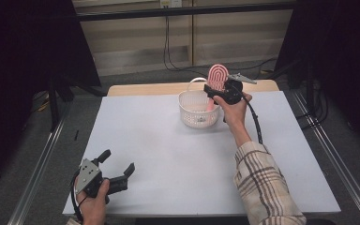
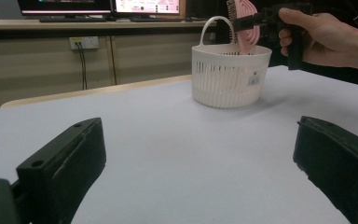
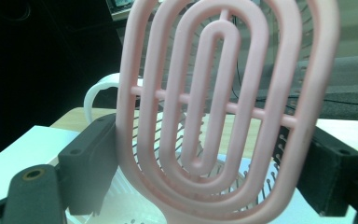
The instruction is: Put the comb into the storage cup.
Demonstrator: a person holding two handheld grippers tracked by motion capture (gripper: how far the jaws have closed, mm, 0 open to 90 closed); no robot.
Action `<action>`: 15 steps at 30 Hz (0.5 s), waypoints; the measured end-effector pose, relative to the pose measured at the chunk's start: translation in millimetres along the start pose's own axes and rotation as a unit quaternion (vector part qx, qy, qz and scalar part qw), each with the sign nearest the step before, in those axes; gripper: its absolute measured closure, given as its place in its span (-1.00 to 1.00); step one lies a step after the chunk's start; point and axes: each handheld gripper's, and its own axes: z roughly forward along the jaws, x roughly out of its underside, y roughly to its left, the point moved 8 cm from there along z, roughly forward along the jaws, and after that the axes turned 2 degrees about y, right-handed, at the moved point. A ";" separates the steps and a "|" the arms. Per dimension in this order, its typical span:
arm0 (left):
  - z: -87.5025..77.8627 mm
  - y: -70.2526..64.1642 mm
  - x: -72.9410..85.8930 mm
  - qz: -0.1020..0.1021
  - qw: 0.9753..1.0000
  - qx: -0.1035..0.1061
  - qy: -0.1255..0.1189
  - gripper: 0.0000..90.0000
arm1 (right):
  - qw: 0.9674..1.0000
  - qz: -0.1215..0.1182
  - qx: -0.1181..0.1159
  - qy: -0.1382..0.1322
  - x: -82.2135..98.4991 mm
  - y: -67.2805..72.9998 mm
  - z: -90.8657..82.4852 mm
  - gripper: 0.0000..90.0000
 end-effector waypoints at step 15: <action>-0.3 0.3 -0.1 0.000 1.000 -0.001 0.000 -0.95 | 1.000 -0.006 -0.001 0.001 -2.1 -1.1 -3.5 -0.70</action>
